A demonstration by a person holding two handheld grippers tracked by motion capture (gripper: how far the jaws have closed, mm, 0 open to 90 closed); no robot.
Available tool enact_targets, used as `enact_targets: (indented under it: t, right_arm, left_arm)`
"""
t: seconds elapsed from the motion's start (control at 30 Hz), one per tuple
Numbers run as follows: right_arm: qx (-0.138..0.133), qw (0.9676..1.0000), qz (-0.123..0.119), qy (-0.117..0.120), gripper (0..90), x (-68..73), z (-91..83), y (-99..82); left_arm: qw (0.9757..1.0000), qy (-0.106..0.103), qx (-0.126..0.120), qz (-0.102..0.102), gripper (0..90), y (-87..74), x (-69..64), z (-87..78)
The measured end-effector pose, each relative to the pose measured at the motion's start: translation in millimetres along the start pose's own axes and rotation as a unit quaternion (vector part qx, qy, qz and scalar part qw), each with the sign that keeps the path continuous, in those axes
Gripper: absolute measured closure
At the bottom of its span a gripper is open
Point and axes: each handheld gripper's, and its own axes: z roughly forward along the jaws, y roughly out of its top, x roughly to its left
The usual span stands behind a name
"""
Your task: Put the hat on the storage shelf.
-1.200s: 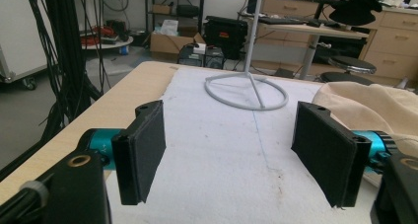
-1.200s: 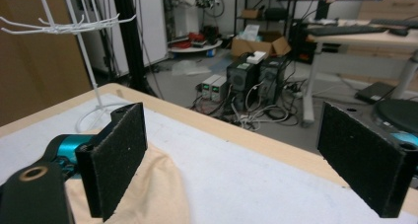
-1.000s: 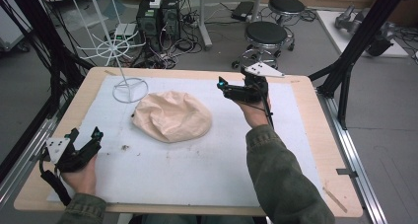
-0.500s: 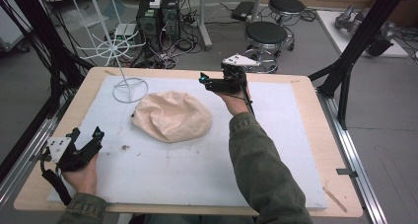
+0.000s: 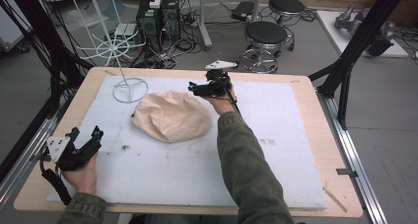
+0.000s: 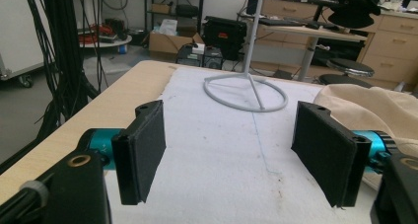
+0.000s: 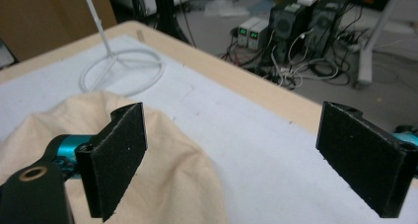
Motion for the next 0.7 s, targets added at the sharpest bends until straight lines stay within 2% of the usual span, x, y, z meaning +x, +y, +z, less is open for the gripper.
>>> enact_targets:
  t: [0.07, 0.2, 0.3, 0.53, 0.7]
  right_arm:
    - [0.018, 0.9998, 0.003, 0.006, 11.1, 0.5, 6.7, -4.2]
    - [0.044, 0.9990, 0.004, 0.003, 11.2, 2.2, 17.4, -11.7]
    - [0.061, 0.9981, -0.007, -0.004, 11.2, 4.2, 22.7, -15.8]
    - [0.095, 0.9955, -0.003, -0.002, 11.2, 1.1, 30.3, -23.5]
    - [0.108, 0.9941, -0.001, 0.001, 11.2, 1.5, 38.2, -29.8]
  left_arm:
    - [1.0000, 0.000, 0.001, -0.001, 28.8, 0.0, 0.2, 0.2]
    - [1.0000, 0.000, 0.001, -0.002, 28.8, 0.2, 0.7, -0.1]
    - [1.0000, 0.000, -0.002, -0.004, 28.8, 0.3, 0.9, 0.0]
    - [1.0000, 0.000, -0.001, -0.005, 28.8, 0.2, 1.2, 0.6]
    - [1.0000, 0.000, -0.002, -0.005, 28.8, 0.1, 1.0, 0.9]
